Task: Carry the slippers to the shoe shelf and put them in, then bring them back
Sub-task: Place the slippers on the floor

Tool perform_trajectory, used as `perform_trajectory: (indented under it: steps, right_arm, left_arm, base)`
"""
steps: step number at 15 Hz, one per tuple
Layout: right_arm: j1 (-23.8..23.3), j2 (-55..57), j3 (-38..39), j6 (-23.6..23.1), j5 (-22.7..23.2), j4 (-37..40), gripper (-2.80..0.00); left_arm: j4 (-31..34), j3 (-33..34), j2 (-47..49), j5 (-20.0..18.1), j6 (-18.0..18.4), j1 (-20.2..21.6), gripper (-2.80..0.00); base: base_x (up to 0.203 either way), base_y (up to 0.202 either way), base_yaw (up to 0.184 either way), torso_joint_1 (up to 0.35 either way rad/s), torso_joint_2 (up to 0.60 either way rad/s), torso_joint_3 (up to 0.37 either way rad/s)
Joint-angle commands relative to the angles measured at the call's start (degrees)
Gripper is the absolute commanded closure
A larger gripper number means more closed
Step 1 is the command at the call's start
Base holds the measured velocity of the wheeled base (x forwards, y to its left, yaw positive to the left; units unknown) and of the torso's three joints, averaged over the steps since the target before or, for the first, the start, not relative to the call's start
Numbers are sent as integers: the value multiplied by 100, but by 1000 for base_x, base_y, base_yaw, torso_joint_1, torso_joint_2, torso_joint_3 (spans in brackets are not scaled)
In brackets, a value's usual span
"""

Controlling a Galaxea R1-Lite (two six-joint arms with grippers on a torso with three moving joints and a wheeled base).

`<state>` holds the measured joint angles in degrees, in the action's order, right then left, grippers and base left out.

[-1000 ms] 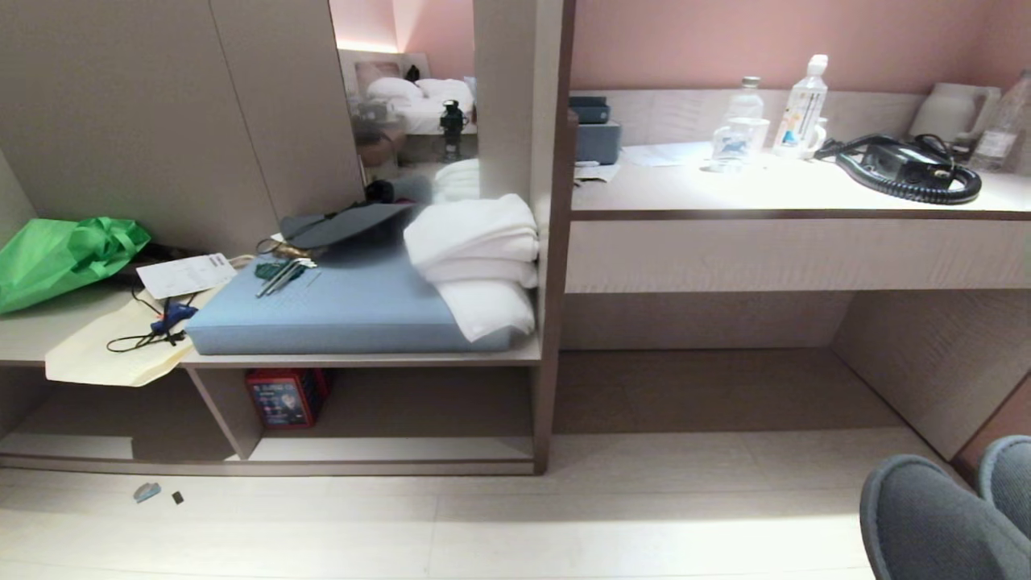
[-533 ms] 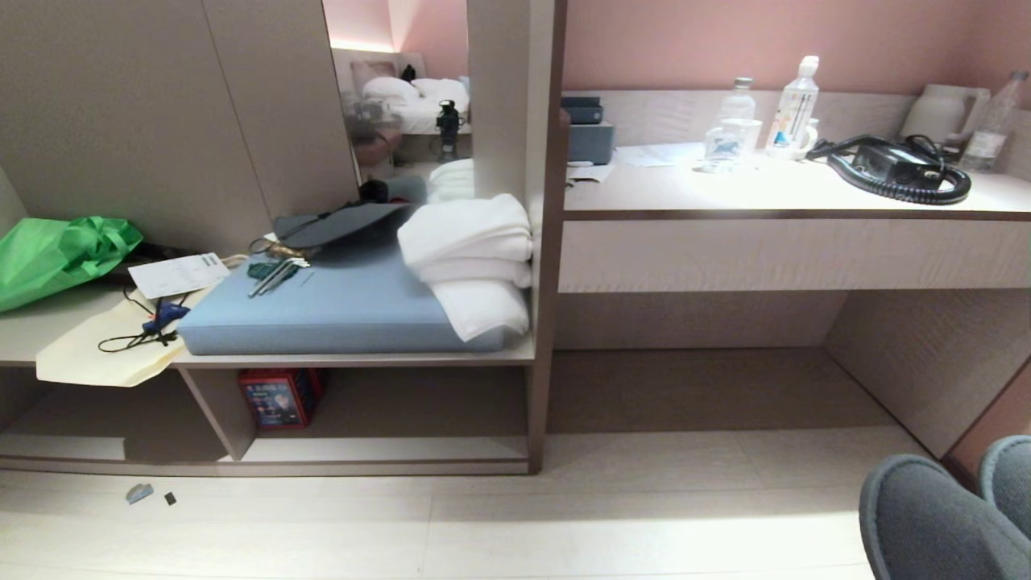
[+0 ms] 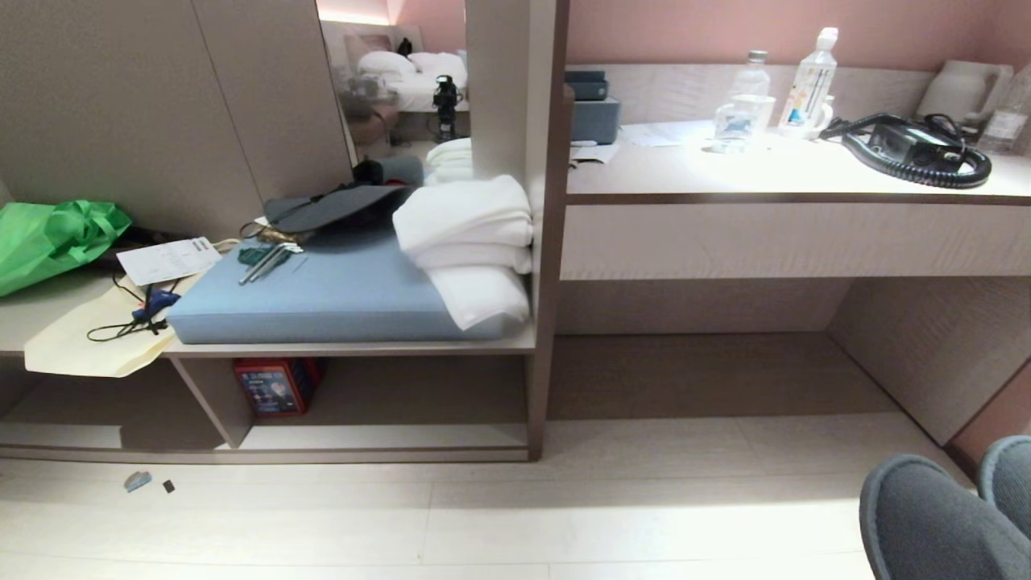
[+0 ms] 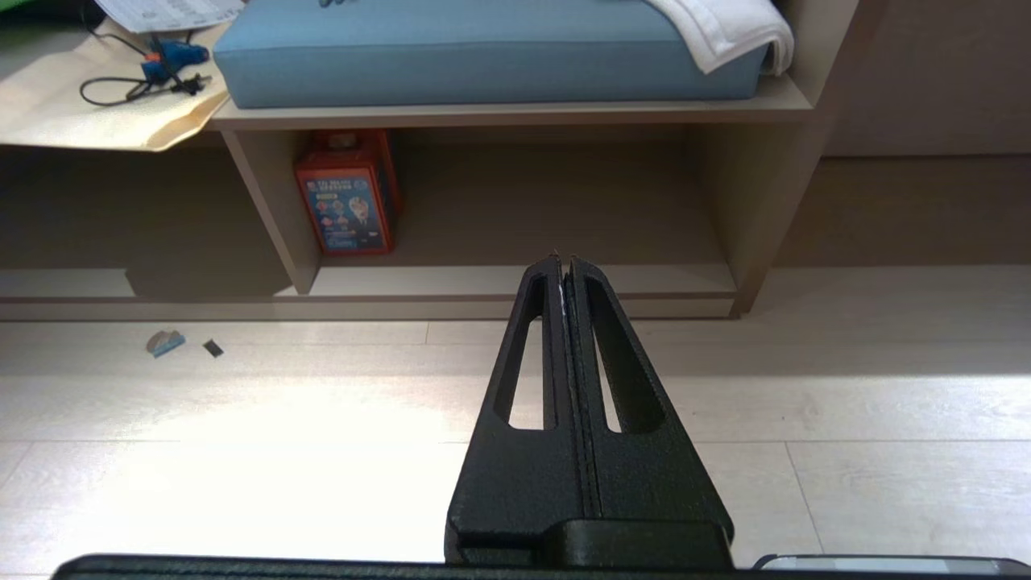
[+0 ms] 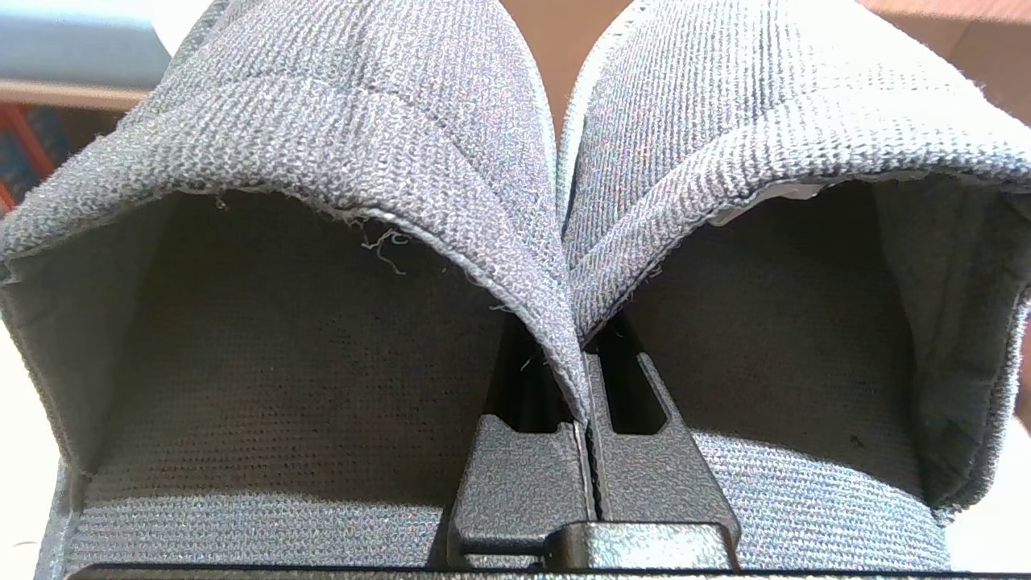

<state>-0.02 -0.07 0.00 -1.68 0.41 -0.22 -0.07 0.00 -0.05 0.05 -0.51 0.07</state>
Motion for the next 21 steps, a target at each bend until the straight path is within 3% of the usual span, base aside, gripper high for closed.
perform_trajectory:
  steps: [1,12,16,21]
  right_arm:
    - [2,-1,0,1,3,-4,0]
    - [2,-1,0,17,3,-4,0]
    - [2,-1,0,572,-40,21,0]
    - [2,-1,0,591,-58,22,0]
  left_arm:
    - [-1,0,5,-5,-2,1,0]
    - [-1,0,5,-4,-2,1,0]
    - [7,-9,5,-5,7,1,0]
    - [7,-9,5,-5,7,1,0]
  base:
    - [0,0,0,0,2,-193]
    - [0,0,0,2,3,-200]
    - [0,0,0,4,2,-199]
    - [0,0,0,4,4,-196]
